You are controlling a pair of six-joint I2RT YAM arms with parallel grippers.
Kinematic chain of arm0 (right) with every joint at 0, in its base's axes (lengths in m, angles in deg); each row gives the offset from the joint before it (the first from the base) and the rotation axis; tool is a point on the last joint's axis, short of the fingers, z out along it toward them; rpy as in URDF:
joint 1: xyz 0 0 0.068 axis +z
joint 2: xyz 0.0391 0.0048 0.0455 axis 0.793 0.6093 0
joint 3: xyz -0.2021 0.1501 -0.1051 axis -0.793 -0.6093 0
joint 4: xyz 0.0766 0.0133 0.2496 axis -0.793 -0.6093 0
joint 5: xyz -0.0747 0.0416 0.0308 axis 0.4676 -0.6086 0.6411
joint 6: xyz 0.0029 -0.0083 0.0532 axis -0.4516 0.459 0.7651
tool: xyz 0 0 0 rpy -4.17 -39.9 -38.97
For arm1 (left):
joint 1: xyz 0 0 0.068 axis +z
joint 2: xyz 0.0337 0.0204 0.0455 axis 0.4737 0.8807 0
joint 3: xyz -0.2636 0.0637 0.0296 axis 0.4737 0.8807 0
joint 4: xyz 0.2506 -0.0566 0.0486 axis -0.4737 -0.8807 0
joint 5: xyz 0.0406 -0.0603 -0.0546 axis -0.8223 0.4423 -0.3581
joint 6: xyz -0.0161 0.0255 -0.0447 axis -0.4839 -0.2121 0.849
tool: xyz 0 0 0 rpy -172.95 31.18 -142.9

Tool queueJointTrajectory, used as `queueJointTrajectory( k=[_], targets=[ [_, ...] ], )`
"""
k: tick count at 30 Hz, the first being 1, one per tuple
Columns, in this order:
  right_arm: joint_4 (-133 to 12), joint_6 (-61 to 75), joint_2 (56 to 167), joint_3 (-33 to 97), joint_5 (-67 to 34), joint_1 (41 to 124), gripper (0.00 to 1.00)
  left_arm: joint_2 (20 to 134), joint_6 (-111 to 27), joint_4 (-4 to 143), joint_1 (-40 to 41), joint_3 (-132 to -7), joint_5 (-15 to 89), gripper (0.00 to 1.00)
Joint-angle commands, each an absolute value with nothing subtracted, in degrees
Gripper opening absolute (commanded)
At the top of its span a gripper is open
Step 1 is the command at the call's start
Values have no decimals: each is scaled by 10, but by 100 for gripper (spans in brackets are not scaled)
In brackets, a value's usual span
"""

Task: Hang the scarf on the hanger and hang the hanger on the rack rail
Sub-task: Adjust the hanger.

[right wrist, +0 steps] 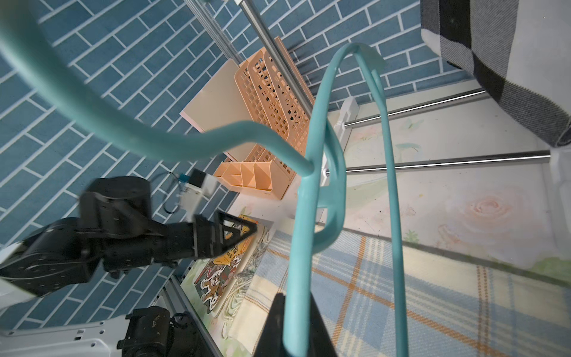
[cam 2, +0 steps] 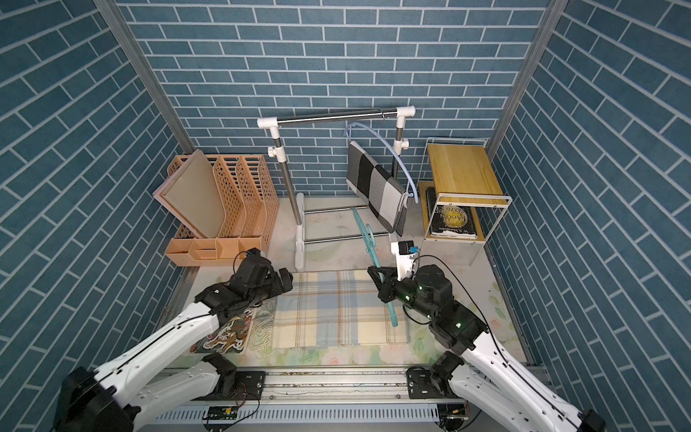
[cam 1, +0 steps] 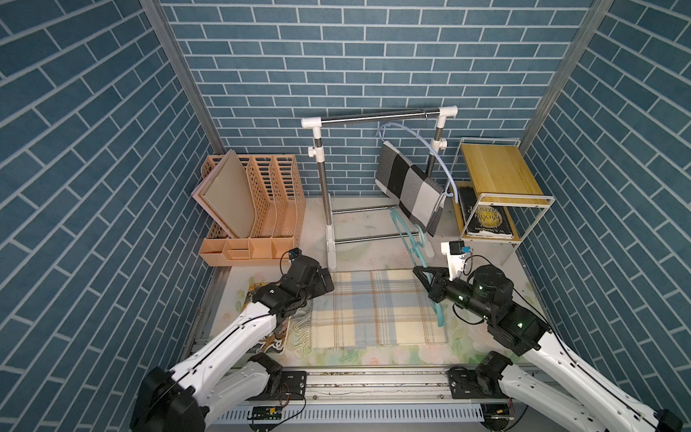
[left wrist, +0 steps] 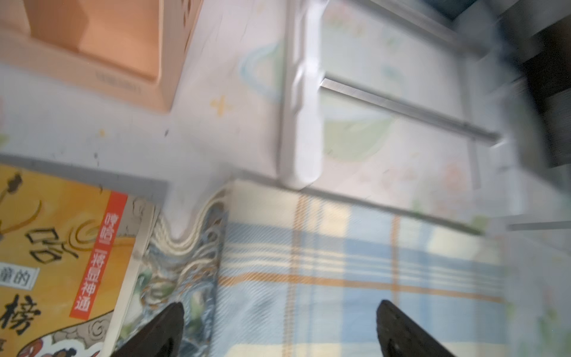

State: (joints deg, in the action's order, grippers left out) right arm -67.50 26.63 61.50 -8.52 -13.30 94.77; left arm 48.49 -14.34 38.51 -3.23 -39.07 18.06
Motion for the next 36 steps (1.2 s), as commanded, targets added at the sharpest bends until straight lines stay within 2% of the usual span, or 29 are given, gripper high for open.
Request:
queueJointTrajectory(
  k=[1, 3, 7, 13, 17, 20, 23, 32, 36],
  targets=[
    [-604, 328, 595, -137, -103, 951, 0, 461, -121, 338, -77, -429, 170, 99],
    [-565, 357, 588, -177, -93, 967, 0, 471, -86, 359, -143, -440, 145, 100],
    [-500, 390, 586, -233, -10, 1036, 0, 515, -14, 434, -279, -450, 69, 100],
    [-414, 423, 601, -296, 124, 1133, 0, 559, 55, 561, -386, -436, -13, 100],
    [-363, 455, 623, -337, 172, 1158, 0, 568, 82, 637, -422, -411, -33, 100],
    [-328, 475, 651, -356, 195, 1169, 0, 583, 59, 662, -462, -423, -85, 100],
    [-317, 481, 678, -351, 210, 1180, 0, 619, 2, 643, -483, -468, -125, 99],
    [-290, 493, 733, -340, 220, 1191, 0, 765, -79, 551, -488, -615, -147, 90],
    [-288, 494, 739, -339, 219, 1192, 0, 807, -102, 546, -483, -647, -152, 81]
  ],
)
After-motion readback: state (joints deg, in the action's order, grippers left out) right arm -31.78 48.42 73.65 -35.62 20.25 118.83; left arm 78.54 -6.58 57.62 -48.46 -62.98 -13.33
